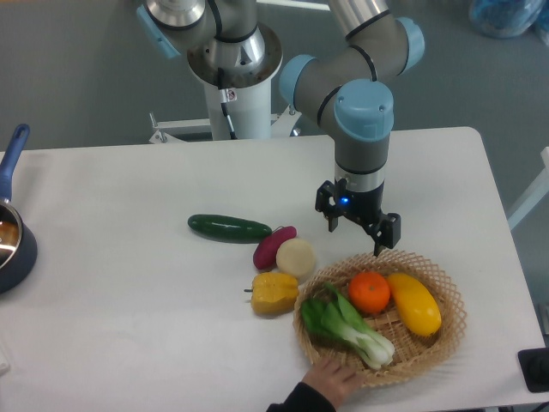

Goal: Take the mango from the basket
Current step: 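Move the open gripper beside the basket as the basket is repositioned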

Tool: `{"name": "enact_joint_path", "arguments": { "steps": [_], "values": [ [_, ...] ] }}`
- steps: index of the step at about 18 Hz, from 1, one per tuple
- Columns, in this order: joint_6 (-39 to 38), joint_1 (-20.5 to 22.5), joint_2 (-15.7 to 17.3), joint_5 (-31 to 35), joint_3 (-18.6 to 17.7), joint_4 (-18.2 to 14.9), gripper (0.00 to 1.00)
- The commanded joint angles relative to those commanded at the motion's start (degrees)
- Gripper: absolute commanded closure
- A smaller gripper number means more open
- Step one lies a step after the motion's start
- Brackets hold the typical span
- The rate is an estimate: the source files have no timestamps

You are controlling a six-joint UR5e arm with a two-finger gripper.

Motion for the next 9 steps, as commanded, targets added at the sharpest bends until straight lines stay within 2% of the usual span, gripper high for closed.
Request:
{"name": "enact_joint_path", "arguments": {
  "steps": [6,9],
  "values": [
    [0.35,0.17,-0.52,0.00,0.96,0.44,0.00],
    [0.35,0.61,-2.19,0.00,1.23,3.68,0.00]
  ]
}}
